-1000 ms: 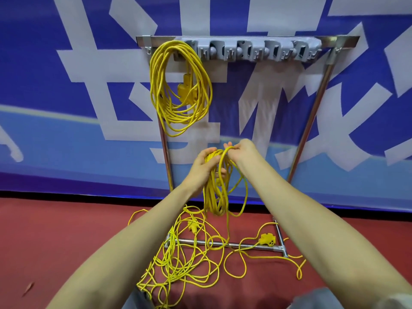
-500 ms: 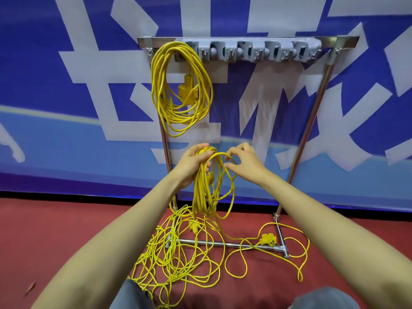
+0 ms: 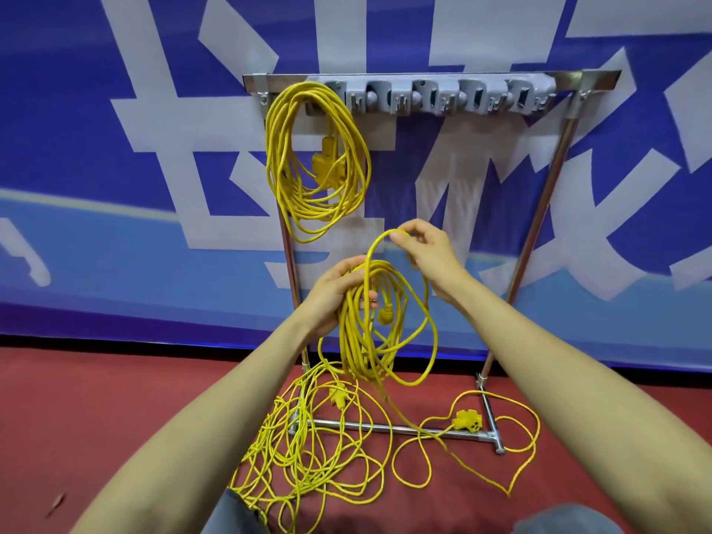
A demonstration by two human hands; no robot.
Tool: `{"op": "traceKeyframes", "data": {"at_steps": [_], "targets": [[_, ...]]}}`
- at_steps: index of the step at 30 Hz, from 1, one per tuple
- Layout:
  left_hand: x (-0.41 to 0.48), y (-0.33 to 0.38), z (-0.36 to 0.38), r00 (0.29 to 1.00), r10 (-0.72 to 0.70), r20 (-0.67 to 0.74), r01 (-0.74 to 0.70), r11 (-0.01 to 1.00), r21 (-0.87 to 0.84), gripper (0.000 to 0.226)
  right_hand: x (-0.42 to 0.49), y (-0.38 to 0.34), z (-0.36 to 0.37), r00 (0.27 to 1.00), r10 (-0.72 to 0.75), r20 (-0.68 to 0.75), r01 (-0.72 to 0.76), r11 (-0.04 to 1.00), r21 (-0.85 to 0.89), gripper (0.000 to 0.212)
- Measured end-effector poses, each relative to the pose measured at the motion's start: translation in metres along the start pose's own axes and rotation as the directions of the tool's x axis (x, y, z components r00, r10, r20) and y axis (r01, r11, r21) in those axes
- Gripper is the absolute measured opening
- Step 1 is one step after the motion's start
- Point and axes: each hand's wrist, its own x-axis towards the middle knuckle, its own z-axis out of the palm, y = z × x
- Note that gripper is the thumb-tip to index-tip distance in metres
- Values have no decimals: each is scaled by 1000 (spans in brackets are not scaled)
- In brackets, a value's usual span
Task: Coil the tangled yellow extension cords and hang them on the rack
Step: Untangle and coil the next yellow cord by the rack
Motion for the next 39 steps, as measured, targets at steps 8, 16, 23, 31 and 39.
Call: {"op": "traceKeyframes", "data": {"at_steps": [8, 16, 23, 31, 39], "targets": [[-7, 7, 8, 996, -53, 69, 49, 997, 52, 27, 1, 20, -2, 980, 134, -149, -134, 991, 13, 14], [5, 37, 0, 999, 34, -39, -40, 984, -173, 23, -30, 71, -23, 926, 255, 279, -66, 836, -544, 27], [4, 36, 9, 999, -53, -1, 53, 999, 3, 26, -17, 78, -14, 984, 158, -88, -181, 856, -485, 26], [6, 27, 11, 999, -49, -8, 50, 998, 49, 27, -28, 58, -12, 955, -66, 290, 219, 816, -536, 28], [5, 23, 8, 999, -48, -21, 49, 997, 55, 27, -27, 31, 0, 927, -259, 270, 353, 847, -398, 9]]}}
